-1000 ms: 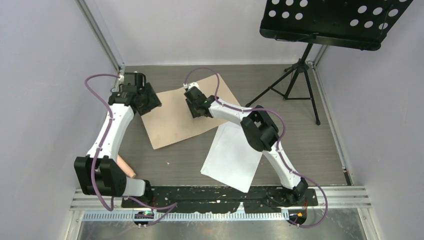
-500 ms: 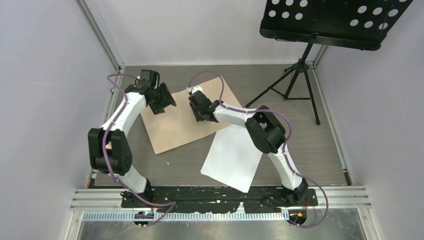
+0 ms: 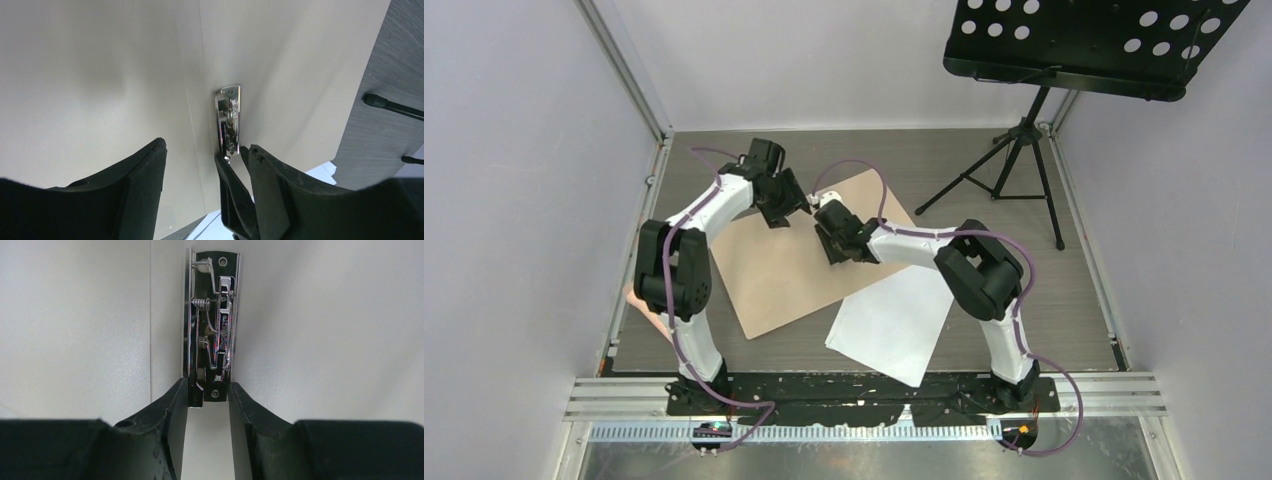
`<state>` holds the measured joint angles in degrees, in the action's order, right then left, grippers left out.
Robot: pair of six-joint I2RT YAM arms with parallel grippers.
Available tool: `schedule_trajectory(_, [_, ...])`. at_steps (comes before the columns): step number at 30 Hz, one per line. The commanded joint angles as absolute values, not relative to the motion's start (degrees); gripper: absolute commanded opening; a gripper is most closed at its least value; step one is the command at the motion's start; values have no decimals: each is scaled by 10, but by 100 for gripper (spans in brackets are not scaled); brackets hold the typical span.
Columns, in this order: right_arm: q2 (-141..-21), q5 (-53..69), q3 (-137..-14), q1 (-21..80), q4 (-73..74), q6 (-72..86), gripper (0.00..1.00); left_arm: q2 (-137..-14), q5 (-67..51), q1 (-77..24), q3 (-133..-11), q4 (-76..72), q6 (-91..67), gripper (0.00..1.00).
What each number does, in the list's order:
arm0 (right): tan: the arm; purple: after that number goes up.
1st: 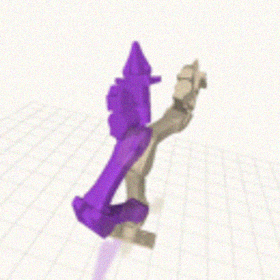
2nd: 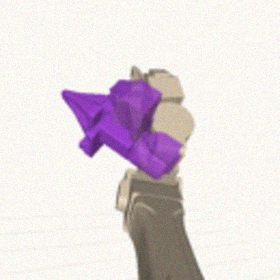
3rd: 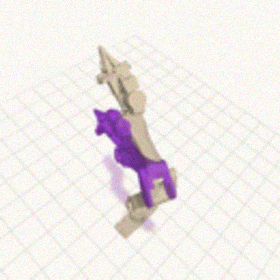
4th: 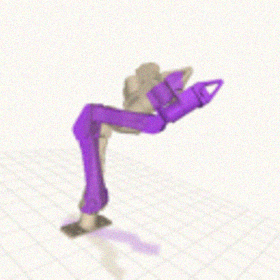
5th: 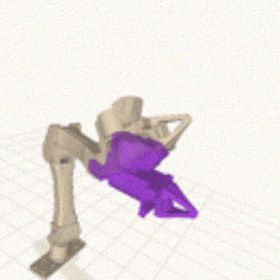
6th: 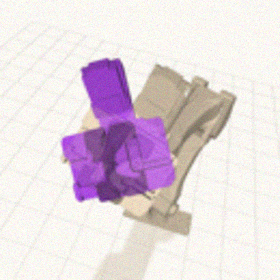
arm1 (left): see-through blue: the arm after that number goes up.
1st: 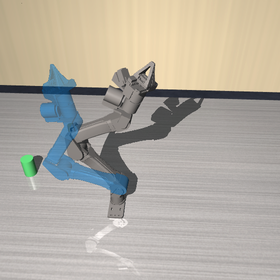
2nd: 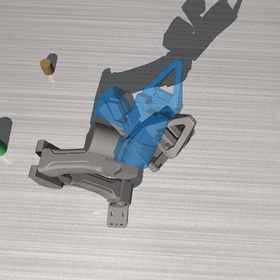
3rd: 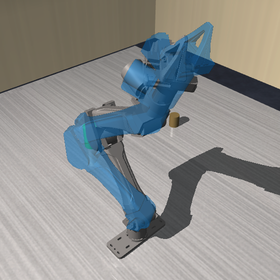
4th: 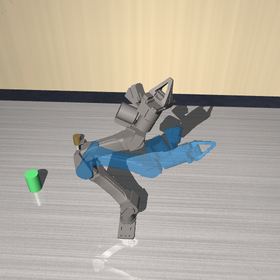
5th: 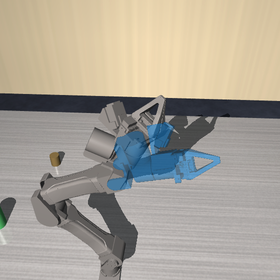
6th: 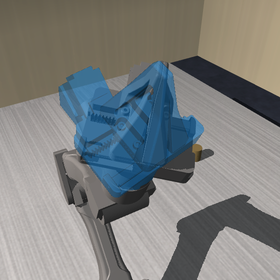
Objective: Put the files into the folder
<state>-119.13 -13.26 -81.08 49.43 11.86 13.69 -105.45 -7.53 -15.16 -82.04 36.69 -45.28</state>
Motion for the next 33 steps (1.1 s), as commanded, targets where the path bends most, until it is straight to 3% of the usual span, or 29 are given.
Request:
schedule_trajectory(1, [-1143, -105, -776, 510, 115, 161, 16, -1070, -53, -160, -819, 326, -482, 60])
schedule_trajectory(12, [-1141, -86, -767, 519, 116, 161, 21, -1162, -36, -184, -871, 326, -494, 54])
schedule_trajectory(19, [-1122, -66, -737, 535, 113, 191, 23, -1152, 4, -199, -835, 340, -509, 36])
schedule_trajectory(23, [-1125, -60, -734, 549, 111, 199, 33, -1162, 37, -207, -840, 368, -503, 27])
schedule_trajectory(30, [-1100, -65, -735, 547, 113, 203, 66, -1160, 46, -212, -834, 387, -504, 13])
schedule_trajectory(33, [-1077, -58, -730, 541, 114, 210, 69, -1157, 40, -212, -825, 391, -507, 8])
